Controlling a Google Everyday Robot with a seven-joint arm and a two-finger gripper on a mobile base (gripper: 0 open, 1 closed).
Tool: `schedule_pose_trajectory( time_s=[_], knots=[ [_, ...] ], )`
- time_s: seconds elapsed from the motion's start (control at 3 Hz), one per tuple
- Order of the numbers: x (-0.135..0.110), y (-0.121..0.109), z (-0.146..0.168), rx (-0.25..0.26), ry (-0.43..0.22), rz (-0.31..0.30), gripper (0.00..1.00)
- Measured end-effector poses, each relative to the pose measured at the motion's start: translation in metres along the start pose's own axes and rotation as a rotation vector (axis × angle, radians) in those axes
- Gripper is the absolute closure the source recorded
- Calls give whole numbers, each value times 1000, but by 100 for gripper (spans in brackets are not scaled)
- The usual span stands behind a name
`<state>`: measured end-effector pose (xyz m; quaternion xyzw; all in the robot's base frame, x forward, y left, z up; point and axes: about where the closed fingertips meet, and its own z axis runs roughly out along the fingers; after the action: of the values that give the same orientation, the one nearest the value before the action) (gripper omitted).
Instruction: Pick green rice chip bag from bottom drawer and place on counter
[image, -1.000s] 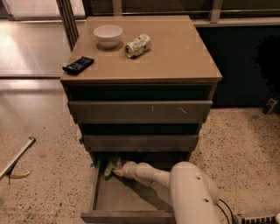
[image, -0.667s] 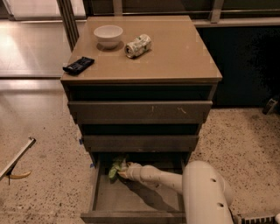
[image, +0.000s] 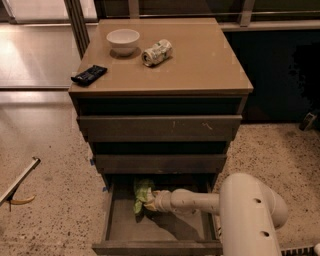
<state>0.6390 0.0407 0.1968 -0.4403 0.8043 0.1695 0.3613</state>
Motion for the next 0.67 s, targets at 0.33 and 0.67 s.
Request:
schedule_pose_trajectory(
  time_s=[0.33,0.67],
  knots=[
    [21,1,-35,-72,95,-46,100],
    [42,-3,-69,-143,176,-90,100]
  ],
)
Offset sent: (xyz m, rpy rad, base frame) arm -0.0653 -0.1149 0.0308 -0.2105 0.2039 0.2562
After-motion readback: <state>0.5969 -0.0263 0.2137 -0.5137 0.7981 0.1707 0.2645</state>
